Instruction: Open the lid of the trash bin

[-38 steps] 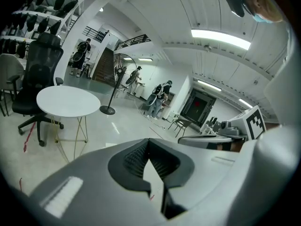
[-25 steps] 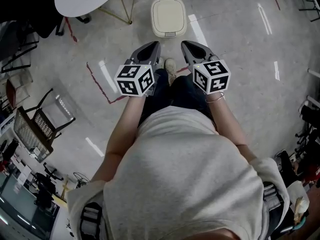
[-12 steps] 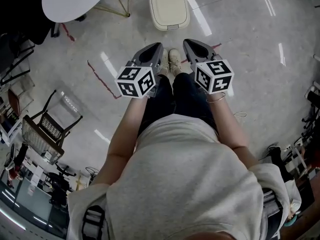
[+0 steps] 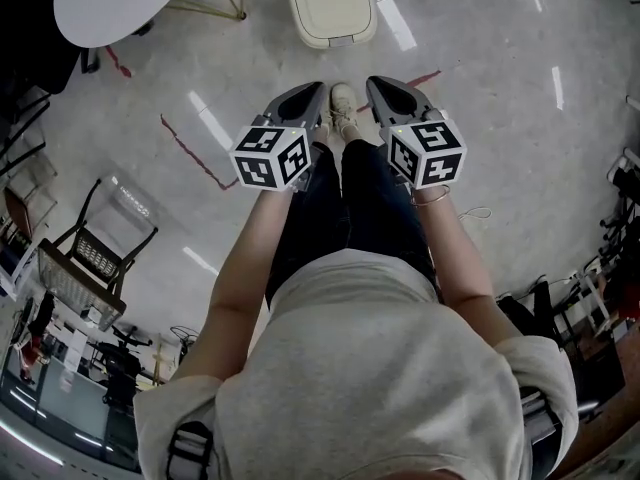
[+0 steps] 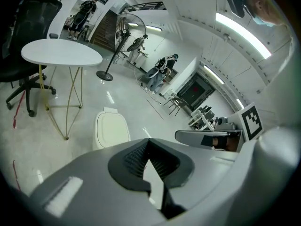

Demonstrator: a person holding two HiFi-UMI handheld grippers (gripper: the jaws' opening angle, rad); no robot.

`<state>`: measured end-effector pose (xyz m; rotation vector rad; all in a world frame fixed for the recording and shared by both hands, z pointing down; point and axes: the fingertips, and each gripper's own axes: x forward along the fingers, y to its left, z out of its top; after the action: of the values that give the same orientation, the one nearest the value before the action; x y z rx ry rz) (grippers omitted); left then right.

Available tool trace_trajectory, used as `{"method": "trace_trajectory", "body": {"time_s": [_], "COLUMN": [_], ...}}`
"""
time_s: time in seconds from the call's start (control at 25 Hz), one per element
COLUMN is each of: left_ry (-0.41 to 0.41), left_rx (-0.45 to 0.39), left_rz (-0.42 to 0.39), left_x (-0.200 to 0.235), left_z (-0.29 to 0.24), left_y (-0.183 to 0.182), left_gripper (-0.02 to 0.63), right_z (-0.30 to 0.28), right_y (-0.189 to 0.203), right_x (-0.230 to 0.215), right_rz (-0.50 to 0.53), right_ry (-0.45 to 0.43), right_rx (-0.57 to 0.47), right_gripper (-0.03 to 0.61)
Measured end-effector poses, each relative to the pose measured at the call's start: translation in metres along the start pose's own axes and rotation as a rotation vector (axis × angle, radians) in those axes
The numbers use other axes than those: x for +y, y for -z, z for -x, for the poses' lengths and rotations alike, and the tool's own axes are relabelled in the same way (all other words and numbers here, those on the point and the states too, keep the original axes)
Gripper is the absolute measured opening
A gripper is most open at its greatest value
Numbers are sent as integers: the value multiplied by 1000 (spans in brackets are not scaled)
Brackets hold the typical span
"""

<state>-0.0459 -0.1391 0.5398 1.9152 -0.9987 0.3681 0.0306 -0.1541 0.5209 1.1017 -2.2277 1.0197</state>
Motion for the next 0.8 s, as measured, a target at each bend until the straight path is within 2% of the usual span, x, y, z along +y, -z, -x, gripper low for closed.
{"method": "trace_trajectory", "body": {"time_s": [0.12, 0.52, 0.8], "left_ry": [-7, -40, -50], "left_rx": [1, -58, -49], "left_rz": [-2, -38, -22], "left_x": [8, 40, 61], "left_z": [-8, -36, -60], "left_y": [-2, -29, -10], "left_gripper": [9, 9, 9], "right_z": [-7, -47, -86], "right_y": [2, -25, -13], "right_x": [-9, -31, -49], "right_rz": [-39, 51, 79], "right_ry": [3, 0, 0], "right_rx": [-3, -30, -5], "right_gripper": [8, 7, 7]}}
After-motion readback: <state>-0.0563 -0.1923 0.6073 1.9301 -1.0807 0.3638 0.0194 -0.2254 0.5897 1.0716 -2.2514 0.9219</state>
